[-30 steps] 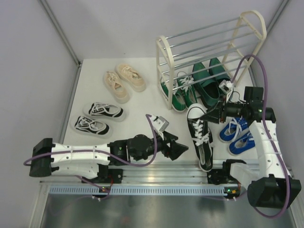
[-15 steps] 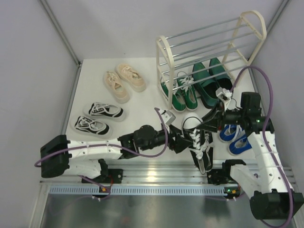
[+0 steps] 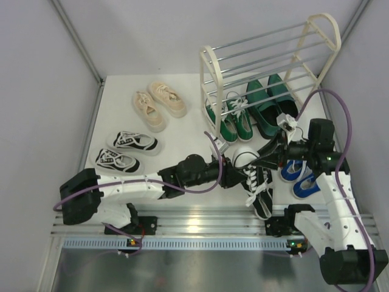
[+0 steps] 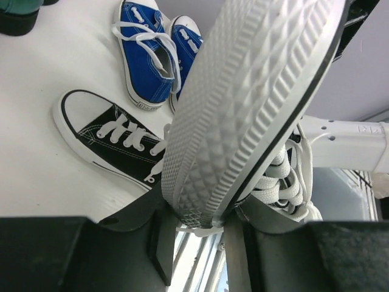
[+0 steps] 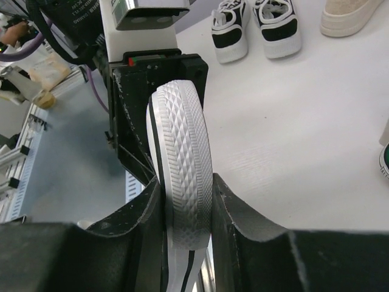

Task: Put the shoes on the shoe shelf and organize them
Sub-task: Pick up the shoe at the center of the board.

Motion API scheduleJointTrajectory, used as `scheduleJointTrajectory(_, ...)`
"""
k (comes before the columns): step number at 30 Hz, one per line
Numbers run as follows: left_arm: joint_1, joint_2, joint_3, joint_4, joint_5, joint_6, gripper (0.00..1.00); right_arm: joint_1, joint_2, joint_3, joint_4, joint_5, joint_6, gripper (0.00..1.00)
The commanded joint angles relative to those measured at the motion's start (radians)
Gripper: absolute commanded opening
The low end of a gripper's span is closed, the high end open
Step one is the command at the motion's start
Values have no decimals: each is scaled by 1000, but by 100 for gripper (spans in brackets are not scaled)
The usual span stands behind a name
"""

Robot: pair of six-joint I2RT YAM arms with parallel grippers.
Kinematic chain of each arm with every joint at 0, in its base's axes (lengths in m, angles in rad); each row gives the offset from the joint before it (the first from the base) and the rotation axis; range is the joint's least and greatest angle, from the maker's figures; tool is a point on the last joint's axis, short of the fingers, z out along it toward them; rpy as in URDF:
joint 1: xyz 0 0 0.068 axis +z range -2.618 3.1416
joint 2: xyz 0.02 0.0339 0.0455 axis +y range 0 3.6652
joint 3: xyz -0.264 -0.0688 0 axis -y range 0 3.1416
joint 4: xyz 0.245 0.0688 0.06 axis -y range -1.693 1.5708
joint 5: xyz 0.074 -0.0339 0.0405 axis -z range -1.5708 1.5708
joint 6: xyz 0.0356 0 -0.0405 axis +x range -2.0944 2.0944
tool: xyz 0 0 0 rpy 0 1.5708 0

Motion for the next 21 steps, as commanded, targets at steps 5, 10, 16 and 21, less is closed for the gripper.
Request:
scheduleJointTrajectory(5,-16,-83,-21,154,-88,-71,0,27,51,119,-212,61,-205,2)
scheduleJointTrajectory(10,7,-160,-96,146,-182,-189,0,30,77,197,-318,232,-313,64)
scheduleJointTrajectory(16,16,-272,-190,126,-348,-336,0,30,28,176,-398,335,-465,99)
scheduleJointTrajectory(21,26,-308,-216,138,-412,-442,0,47,26,130,-627,328,-791,100)
